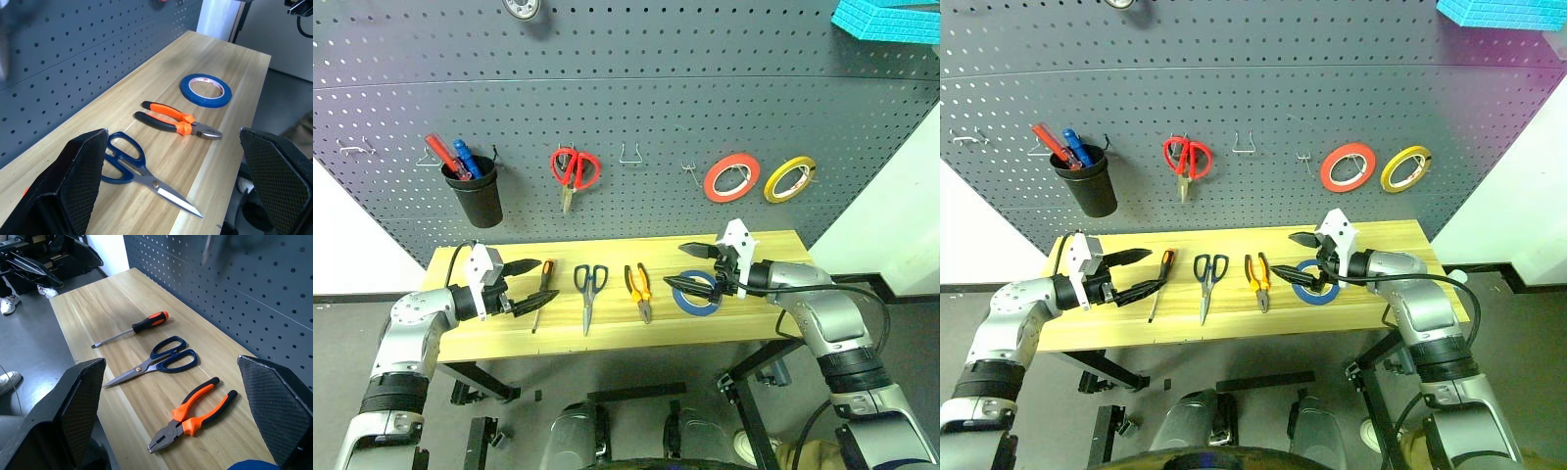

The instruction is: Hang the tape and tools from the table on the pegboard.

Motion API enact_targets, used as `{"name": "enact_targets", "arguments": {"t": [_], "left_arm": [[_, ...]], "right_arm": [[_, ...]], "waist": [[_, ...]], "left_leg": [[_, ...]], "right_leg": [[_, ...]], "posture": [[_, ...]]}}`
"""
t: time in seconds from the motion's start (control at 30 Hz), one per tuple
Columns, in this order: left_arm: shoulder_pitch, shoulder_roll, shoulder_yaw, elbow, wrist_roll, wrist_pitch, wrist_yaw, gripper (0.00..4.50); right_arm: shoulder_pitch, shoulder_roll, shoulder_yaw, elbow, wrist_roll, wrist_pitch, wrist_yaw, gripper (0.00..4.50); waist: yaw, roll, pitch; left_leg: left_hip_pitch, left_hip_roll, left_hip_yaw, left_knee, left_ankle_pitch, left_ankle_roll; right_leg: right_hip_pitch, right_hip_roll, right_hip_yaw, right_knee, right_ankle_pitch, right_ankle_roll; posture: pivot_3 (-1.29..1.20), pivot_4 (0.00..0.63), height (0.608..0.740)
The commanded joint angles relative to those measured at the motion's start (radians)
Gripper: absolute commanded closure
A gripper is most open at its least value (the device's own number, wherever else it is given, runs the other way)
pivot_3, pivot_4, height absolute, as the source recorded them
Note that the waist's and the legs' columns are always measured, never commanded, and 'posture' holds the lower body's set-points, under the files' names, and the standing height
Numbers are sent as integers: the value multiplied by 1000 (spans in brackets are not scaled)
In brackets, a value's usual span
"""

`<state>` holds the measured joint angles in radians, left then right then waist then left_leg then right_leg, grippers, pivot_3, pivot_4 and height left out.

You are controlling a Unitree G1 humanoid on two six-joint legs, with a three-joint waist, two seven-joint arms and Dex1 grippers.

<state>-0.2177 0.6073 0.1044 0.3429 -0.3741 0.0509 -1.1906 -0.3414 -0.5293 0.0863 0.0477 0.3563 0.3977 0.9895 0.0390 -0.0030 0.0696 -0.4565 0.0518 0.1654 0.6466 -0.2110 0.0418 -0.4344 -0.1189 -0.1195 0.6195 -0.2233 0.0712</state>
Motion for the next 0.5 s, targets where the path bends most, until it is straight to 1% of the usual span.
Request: {"name": "enact_targets", "arguments": {"t": [0.03,0.33,0.4,0.5], "left_arm": [[-24,12,14,-9,0,-23,-2,40],[-16,19,16,-29,-1,-12,-2,40],[-21,22,1,-69,3,22,8,40],[-17,25,-55,-187,8,118,20,40]], "right_arm": [[-21,-7,-31,10,1,-30,0,0],[-18,-17,-18,29,-14,-26,-2,0],[-18,-25,-2,48,-49,-8,-27,0],[-36,-43,54,104,-156,42,-97,0]], "waist": [[0,0,0],[0,0,0],[0,0,0],[0,0,0]], "left_leg": [[0,0,0,0,0,0],[0,0,0,0,0,0],[0,0,0,0,0,0],[0,0,0,0,0,0]], "right_leg": [[0,0,0,0,0,0],[0,0,0,0,0,0],[0,0,0,0,0,0],[0,0,0,-1,0,0]], "posture": [[76,27,740],[78,32,740],[79,35,740],[80,47,740]]}}
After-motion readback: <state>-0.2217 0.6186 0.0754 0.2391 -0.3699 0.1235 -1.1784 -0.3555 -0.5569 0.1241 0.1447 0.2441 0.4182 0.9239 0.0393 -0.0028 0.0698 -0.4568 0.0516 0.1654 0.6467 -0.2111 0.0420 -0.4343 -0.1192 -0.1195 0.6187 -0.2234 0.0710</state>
